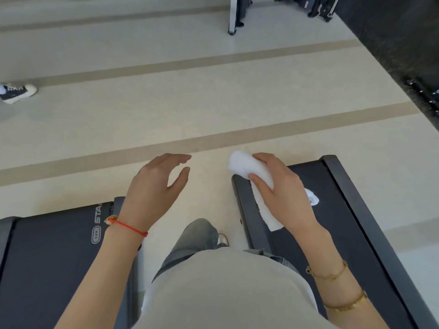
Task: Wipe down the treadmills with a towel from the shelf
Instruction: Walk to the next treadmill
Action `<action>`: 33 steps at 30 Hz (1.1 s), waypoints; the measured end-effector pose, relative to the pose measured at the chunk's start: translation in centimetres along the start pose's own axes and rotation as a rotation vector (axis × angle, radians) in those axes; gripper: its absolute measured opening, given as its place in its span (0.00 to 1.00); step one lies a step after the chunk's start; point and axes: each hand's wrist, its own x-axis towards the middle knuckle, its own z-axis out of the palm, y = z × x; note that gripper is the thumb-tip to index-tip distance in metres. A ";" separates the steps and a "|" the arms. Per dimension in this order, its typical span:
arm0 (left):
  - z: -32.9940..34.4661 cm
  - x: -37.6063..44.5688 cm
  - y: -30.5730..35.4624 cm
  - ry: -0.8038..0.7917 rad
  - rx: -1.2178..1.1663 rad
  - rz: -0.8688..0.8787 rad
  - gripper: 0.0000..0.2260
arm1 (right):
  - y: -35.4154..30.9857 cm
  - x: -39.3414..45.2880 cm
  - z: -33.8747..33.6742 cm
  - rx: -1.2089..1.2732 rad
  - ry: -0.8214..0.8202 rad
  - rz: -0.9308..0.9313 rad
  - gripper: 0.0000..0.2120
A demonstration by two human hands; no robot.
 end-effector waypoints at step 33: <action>12.3 66.2 0.4 -0.411 0.031 0.525 0.11 | 13.4 47.9 -4.9 0.032 0.428 0.511 0.16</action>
